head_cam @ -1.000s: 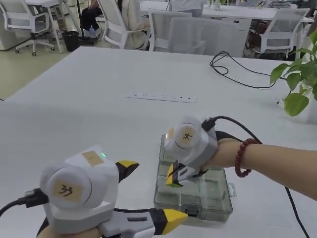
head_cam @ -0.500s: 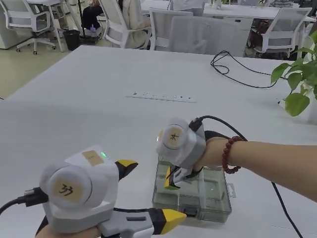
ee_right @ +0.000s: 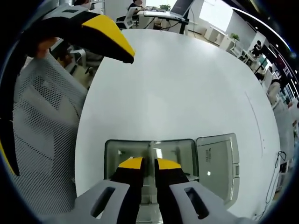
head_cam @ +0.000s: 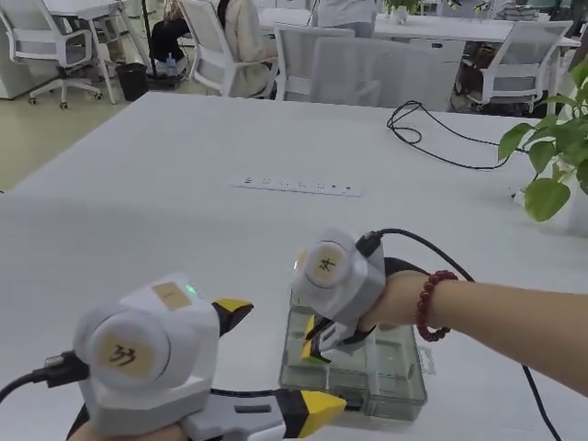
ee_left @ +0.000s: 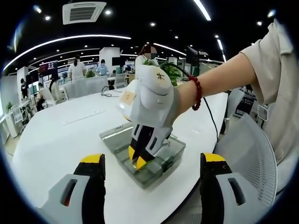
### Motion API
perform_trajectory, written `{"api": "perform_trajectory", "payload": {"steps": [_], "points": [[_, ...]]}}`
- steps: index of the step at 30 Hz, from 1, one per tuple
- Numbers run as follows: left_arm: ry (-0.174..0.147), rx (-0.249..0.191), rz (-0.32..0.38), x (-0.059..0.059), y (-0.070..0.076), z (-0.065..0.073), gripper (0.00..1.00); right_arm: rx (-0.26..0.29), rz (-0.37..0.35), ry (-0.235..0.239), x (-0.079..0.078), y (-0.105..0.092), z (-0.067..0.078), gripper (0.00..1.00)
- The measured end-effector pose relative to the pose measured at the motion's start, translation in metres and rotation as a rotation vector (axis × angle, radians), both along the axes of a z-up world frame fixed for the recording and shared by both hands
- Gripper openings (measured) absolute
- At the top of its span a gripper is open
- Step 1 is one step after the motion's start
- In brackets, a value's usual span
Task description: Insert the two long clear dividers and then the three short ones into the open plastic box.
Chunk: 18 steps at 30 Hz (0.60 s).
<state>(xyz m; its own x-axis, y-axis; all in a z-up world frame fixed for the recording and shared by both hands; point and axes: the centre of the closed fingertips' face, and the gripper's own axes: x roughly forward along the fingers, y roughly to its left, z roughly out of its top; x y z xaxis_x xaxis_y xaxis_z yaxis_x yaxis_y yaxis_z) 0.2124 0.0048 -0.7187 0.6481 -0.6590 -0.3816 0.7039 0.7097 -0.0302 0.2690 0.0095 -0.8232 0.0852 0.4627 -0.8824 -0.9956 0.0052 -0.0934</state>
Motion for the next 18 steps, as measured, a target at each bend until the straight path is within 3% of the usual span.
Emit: {"api": "perform_trajectory", "payload": {"steps": [11, 18], "points": [[-0.002, 0.004, 0.003, 0.001, -0.001, 0.0, 0.87, 0.063, -0.02, 0.03, -0.009, 0.0, 0.021, 0.27], [-0.004, 0.004, 0.004, 0.001, -0.002, 0.002, 0.89, 0.072, -0.032, 0.044, -0.014, -0.012, 0.031, 0.32]]}}
